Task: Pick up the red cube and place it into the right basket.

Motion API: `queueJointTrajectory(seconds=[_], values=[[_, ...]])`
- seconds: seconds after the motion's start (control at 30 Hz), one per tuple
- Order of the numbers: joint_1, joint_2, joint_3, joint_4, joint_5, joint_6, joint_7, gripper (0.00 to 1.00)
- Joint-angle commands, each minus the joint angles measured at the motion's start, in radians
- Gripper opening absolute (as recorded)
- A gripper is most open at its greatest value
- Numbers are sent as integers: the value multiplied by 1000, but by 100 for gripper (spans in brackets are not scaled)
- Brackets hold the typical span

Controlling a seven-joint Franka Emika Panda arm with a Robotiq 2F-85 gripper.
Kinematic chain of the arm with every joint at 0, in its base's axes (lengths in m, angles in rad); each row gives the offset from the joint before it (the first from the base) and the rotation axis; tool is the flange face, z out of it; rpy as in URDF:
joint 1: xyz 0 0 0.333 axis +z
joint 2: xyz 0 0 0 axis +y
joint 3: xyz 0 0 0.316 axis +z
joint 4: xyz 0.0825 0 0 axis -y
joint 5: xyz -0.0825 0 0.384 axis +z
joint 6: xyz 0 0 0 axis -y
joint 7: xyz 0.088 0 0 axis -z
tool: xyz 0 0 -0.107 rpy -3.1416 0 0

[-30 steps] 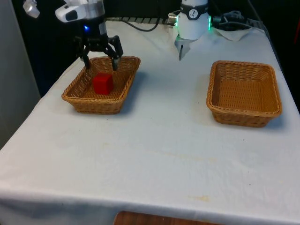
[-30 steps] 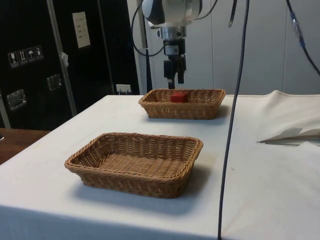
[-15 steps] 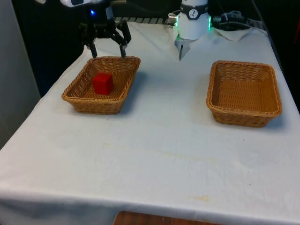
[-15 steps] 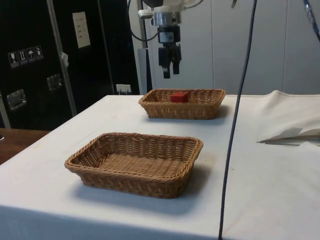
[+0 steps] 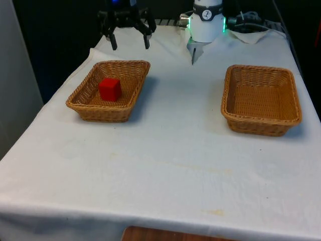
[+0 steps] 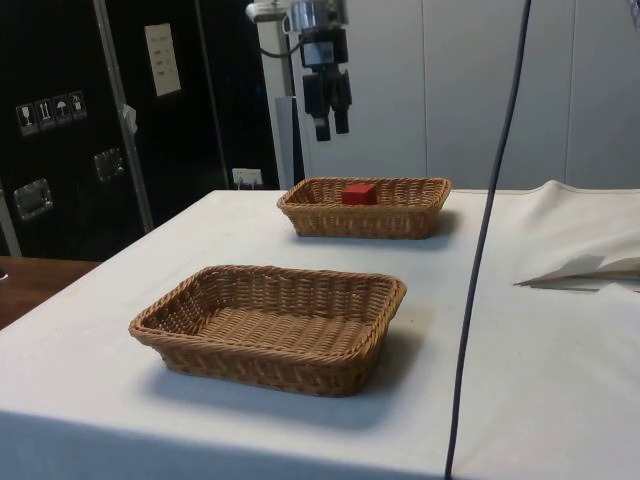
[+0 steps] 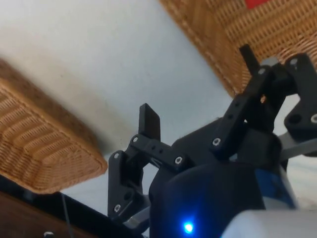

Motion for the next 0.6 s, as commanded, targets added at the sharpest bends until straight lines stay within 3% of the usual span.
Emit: queueJointTrajectory(seconds=[0.0,0.07,0.1,0.13,0.4,0.43,0.47,0.57], values=[[10,-6,-2,2,-17,-11,17,100],[13,-16,6,4,-30,-22,32,100],[5,-19,15,6,-25,-24,27,100],[15,-25,13,7,-41,-33,43,100],[24,-73,56,2,-74,-57,100,100],[12,-63,58,9,-59,-61,82,100],[25,-79,62,0,-77,-58,107,100],[27,-97,80,-7,-85,-58,129,100]])
